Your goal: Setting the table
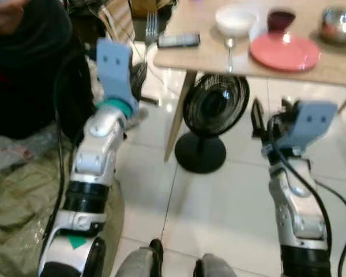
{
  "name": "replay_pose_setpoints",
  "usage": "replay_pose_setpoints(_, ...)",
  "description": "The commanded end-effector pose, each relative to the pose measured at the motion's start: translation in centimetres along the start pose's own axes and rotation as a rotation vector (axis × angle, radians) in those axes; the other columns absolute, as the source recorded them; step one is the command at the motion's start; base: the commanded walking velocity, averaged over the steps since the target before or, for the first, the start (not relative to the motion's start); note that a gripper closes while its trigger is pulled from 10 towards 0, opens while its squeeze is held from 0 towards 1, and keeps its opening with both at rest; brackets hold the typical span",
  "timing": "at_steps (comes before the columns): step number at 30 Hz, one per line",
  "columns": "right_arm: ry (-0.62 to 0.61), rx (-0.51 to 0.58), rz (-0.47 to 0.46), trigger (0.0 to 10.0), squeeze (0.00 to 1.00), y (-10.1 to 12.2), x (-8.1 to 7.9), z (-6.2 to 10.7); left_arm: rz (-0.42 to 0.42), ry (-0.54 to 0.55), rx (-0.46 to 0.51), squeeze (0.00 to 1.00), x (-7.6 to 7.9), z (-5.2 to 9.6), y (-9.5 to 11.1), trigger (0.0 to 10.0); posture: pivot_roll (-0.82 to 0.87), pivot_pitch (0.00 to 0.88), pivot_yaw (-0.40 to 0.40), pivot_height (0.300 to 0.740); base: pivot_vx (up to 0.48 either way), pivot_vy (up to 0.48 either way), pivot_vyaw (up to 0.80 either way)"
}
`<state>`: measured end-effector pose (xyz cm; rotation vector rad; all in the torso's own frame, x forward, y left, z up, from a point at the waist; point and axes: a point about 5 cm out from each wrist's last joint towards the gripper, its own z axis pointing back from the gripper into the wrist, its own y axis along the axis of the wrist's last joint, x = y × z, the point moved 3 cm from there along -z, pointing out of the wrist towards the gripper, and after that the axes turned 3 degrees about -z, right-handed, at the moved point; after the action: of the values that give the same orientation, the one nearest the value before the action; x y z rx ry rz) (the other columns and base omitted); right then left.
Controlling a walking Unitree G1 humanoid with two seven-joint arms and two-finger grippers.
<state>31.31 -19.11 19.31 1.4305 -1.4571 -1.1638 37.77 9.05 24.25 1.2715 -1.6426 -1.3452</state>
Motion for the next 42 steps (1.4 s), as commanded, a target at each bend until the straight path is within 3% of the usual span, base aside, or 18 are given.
replay_pose_setpoints(1, -0.013, -0.001, -0.008, 10.0, 0.00, -0.12, 0.14, 0.17, -0.012, -0.004, -0.009, 0.00, -0.06, -0.01, -0.21, 10.0, -0.11, 0.000, 0.111, 0.740, -0.326, 0.000, 0.00)
replay_pose_setpoints(42, -0.028, -0.001, -0.001, 10.0, 0.00, -0.03, 0.62, 0.30, 0.000, -0.018, -0.014, 0.00, 0.54, -0.28, -0.47, 10.0, -0.13, 0.000, 0.113, 0.740, -0.328, 0.000, 0.00)
